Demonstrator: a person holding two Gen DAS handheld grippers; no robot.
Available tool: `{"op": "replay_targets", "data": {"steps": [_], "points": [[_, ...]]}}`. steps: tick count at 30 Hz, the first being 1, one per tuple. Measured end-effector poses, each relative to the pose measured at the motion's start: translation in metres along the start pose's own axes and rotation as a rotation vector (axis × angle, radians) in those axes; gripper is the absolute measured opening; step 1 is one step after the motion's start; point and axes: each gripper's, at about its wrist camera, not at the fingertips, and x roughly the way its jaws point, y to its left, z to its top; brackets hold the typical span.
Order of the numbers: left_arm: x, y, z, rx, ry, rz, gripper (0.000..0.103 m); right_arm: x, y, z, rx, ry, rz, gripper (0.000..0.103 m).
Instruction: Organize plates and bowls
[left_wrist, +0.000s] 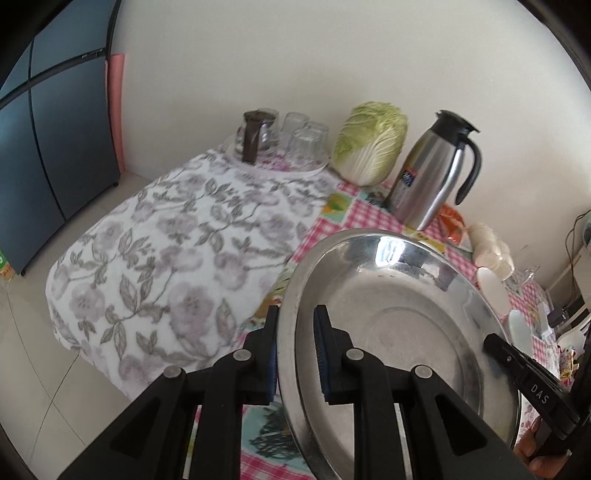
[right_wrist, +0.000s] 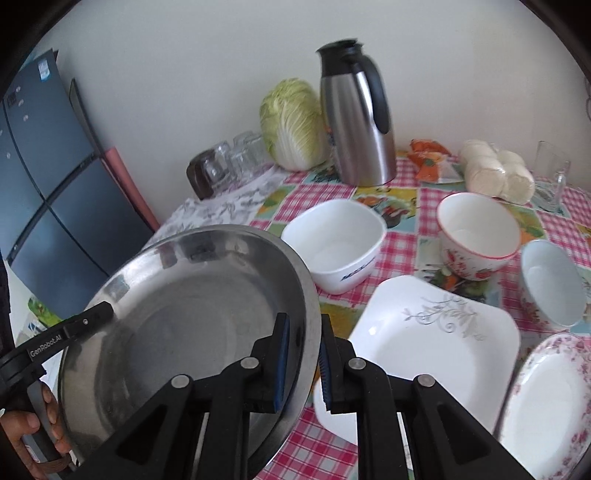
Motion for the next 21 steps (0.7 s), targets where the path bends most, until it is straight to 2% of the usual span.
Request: {"op": "replay_targets", "data": {"steps": [6,10,17,21], "points": [[-0.023,-0.058,0.014,0.058,-0.050,-0.048,0.018,-0.052,-0.038,0.014,0.070,-0.105,-0.032,0.016],[-0.036,-0.103,0.021,0.096,-0.088,-0.110,0.018,-0.087,-0.073,0.017,0.125,-0.174,-0.057,0.016],[-0.039,-0.174,0.021,0.119,-0.082,-0.203,0.018,-0.141,-0.124,0.019,0.178,-0.273,-0.166,0.016],[-0.038,-0.206,0.015,0.124,-0.070,-0.247,0.018,-0.169,-0.153,0.012,0.219,-0.324,-0.180,0.016]]}}
